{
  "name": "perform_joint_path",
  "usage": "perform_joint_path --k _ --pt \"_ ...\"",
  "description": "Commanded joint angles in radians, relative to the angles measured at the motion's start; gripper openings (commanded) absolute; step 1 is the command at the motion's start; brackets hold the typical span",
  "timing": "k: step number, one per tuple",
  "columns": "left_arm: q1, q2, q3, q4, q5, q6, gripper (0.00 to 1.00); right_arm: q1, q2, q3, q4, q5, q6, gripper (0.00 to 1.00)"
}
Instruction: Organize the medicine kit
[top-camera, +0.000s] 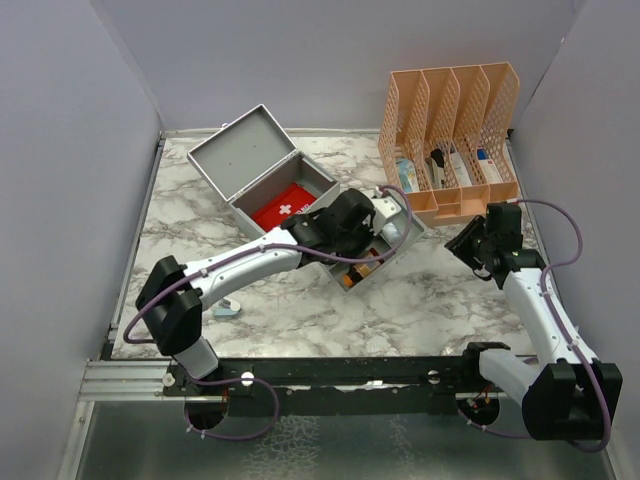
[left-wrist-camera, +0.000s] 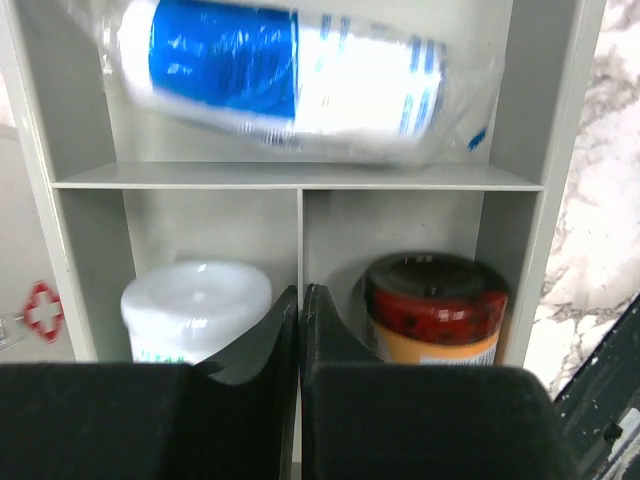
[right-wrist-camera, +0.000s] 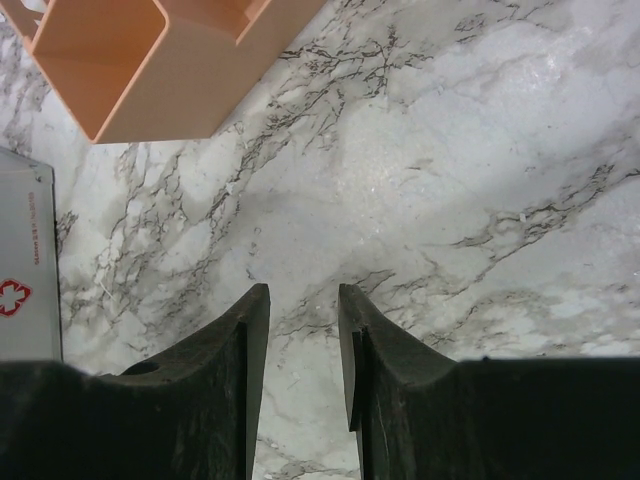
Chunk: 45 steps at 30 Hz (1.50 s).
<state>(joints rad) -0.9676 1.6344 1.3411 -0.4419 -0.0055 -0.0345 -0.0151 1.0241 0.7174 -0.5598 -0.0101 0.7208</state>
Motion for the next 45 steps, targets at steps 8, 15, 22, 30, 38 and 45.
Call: perform_joint_path --k 8,15,22,30,38,45 --pt "0.195 -0.101 0.062 -0.036 -0.013 0.075 0.00 -0.006 -0.015 -0.002 0.014 -0.029 0.004 0.34" --pt "0.350 -0.042 0.198 -0.132 0.055 0.139 0.00 -0.006 -0.012 -0.023 0.031 -0.051 0.009 0.33" --pt "0.501 0.086 0.402 -0.256 0.176 0.260 0.00 -0.006 -0.010 -0.040 0.040 -0.074 0.004 0.33" --pt "0.580 0.156 0.515 -0.416 0.269 0.464 0.00 -0.006 -0.011 -0.065 0.054 -0.098 0.006 0.33" --pt "0.628 0.246 0.561 -0.508 0.276 0.542 0.00 -0.006 -0.003 -0.060 0.058 -0.119 0.007 0.33" --pt "0.662 0.312 0.610 -0.513 0.271 0.523 0.00 -0.006 0.003 -0.070 0.069 -0.137 0.013 0.33"
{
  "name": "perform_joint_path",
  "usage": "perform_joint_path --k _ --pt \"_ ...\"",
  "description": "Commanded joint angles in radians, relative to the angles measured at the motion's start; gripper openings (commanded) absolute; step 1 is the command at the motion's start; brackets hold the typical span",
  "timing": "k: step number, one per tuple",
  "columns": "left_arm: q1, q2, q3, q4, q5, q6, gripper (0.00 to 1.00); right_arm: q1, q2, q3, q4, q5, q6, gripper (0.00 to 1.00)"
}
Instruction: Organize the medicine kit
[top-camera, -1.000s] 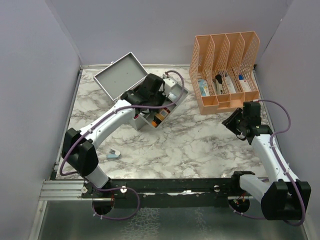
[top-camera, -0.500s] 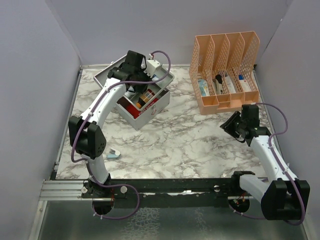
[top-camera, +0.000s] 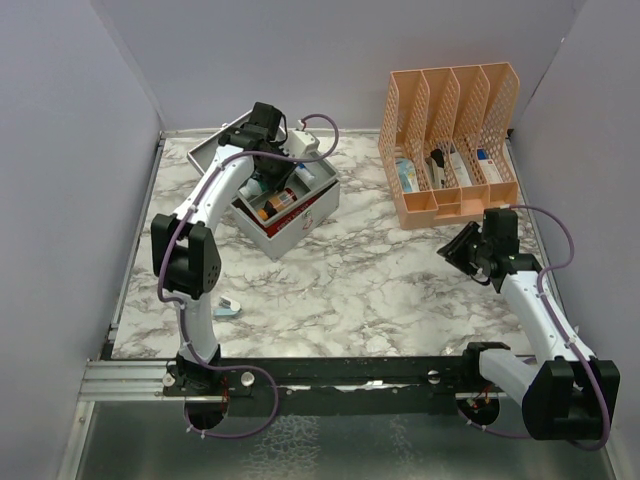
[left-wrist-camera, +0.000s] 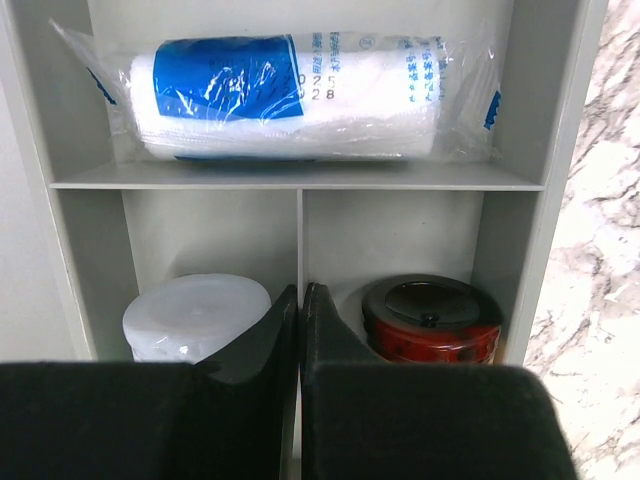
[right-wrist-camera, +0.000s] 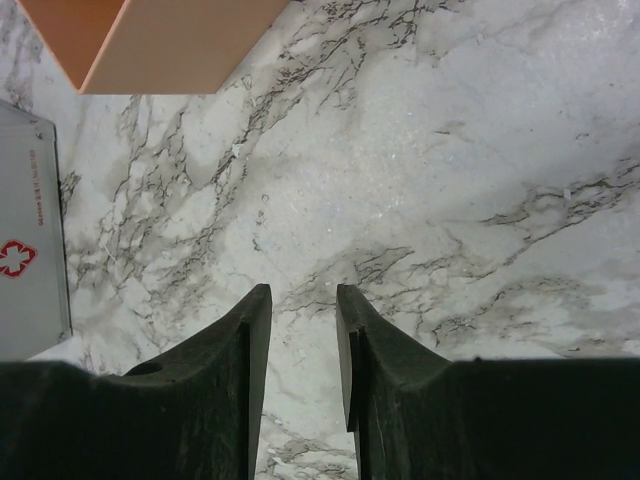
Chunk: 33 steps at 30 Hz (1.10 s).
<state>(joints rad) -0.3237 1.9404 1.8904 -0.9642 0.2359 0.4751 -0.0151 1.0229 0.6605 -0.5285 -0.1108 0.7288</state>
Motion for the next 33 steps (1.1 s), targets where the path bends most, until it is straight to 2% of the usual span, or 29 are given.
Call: perform_joint_path --k 1,16,33 --pt "0.021 0.012 0.061 0.010 0.029 0.003 0.00 -0.006 0.005 -0.016 0.040 -0.038 0.007 0.33" --pt "0.022 0.010 -0.079 0.099 -0.032 -0.063 0.00 -0.005 -0.006 -0.035 0.044 -0.047 0.015 0.31" --pt "0.021 0.066 -0.047 0.153 -0.015 -0.074 0.00 -0.005 -0.014 -0.039 0.045 -0.061 0.012 0.31"
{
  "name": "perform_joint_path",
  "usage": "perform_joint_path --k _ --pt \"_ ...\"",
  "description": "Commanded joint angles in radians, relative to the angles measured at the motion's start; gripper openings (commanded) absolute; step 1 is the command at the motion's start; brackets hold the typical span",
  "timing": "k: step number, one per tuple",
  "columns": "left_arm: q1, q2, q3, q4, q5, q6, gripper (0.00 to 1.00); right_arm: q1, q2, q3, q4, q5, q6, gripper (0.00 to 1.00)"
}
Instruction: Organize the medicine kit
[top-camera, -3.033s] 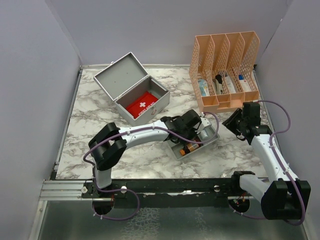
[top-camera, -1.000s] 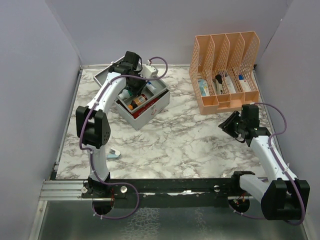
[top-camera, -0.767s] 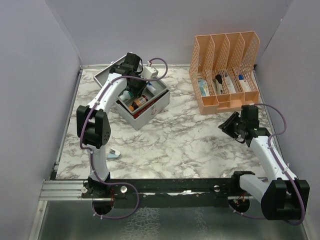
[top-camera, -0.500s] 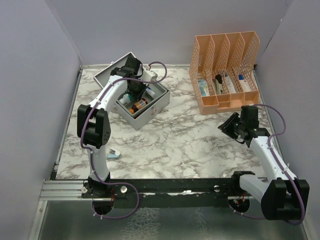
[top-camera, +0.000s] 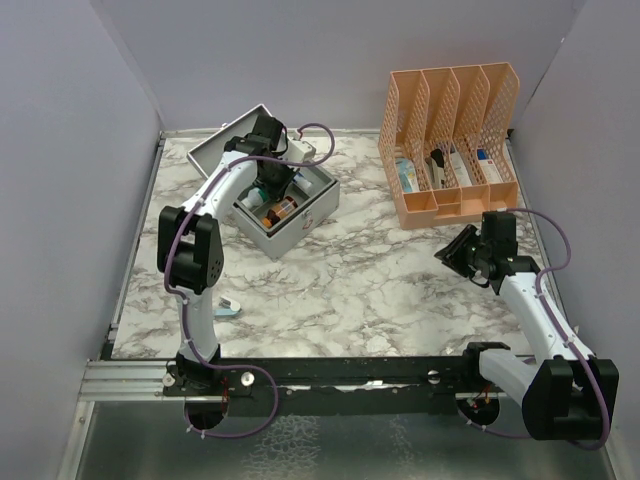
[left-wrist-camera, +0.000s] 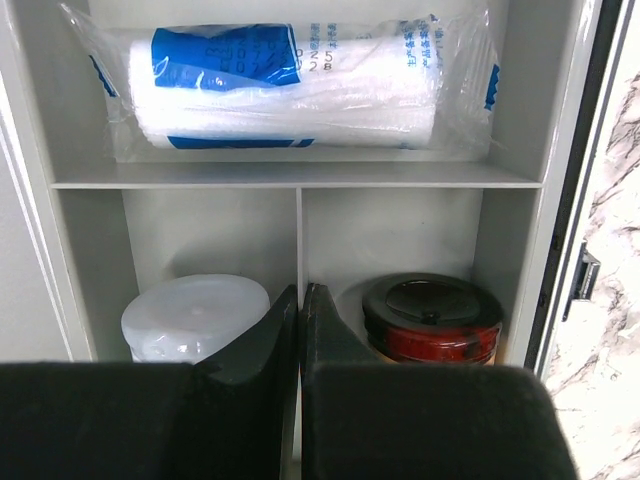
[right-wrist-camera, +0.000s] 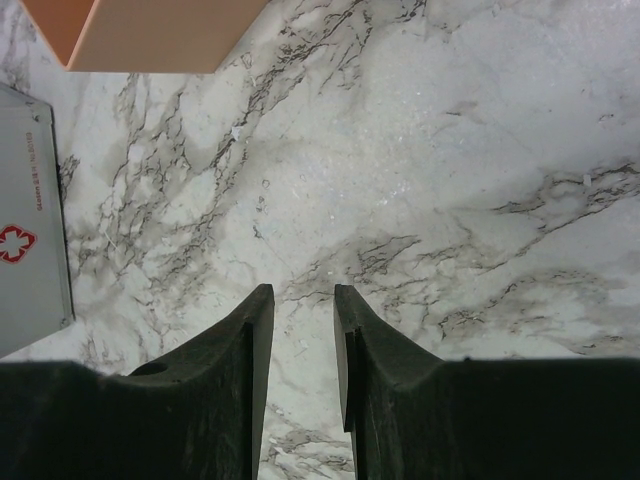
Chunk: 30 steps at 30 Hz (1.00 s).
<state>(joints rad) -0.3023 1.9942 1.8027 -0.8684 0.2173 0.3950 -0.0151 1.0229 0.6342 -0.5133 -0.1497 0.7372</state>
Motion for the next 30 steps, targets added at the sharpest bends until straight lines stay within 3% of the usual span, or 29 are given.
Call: perform_joint_path --k 1,30 --pt "-0.001 0.016 0.035 0.057 0.004 0.007 0.00 -0.005 -0.013 -0.011 0.029 -0.022 0.004 0.31" --pt "0.001 -0.001 0.013 0.011 0.140 0.005 0.00 -0.003 -0.009 -0.009 0.026 -0.015 -0.001 0.30"
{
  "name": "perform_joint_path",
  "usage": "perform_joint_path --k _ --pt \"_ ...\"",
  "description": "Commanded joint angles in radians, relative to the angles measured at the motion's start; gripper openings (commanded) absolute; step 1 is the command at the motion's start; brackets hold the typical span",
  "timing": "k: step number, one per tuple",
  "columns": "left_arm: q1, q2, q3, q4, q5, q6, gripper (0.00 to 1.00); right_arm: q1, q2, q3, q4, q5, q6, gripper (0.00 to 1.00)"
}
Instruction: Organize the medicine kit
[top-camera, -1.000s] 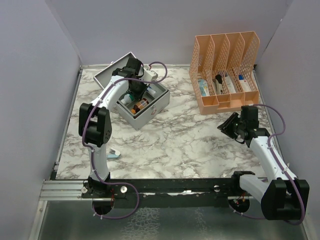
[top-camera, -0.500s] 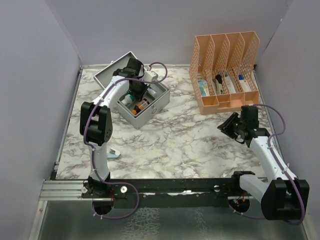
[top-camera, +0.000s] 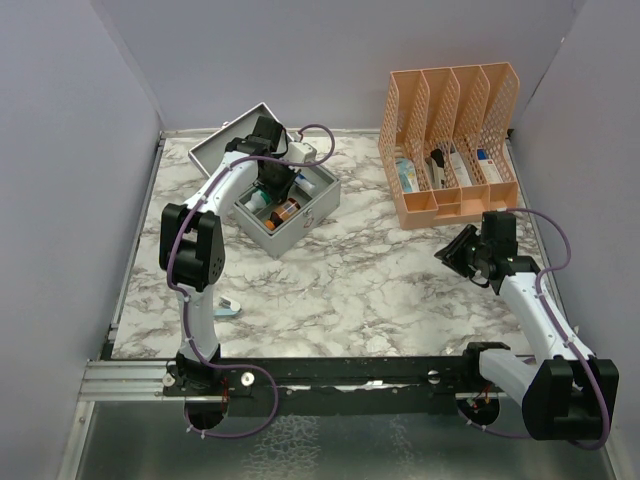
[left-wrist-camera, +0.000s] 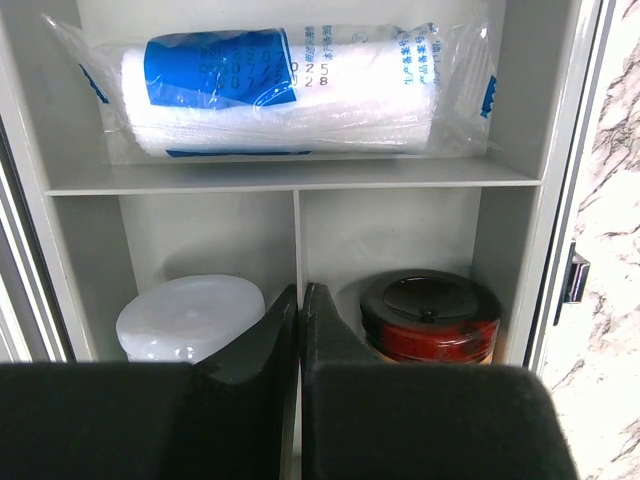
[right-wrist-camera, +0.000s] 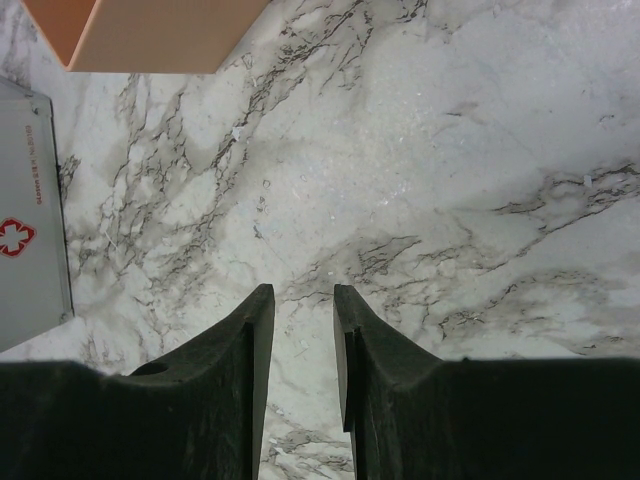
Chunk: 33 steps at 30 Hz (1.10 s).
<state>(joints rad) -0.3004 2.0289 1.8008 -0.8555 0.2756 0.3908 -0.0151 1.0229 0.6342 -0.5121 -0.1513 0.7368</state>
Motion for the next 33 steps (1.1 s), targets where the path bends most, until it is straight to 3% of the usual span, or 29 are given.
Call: perform_joint_path --k 1,22,27,30,33 --pt "0.000 -0.035 0.015 -0.002 0.083 0.008 0.00 -0.003 -0.010 -0.008 0.024 -0.013 -0.001 0.30" --pt "0.007 0.030 0.022 0.010 0.032 -0.022 0.00 0.003 -0.013 -0.010 0.027 -0.016 0.001 0.30" --pt "0.008 0.038 0.028 0.013 0.032 -0.031 0.10 0.003 -0.015 -0.012 0.026 -0.013 -0.001 0.30" --pt "0.008 0.034 0.034 0.013 0.017 -0.043 0.20 0.003 -0.015 -0.011 0.024 -0.014 -0.001 0.30" --pt "0.009 -0.005 0.037 0.010 -0.012 -0.050 0.37 0.003 -0.013 -0.003 0.020 -0.023 0.004 0.30"
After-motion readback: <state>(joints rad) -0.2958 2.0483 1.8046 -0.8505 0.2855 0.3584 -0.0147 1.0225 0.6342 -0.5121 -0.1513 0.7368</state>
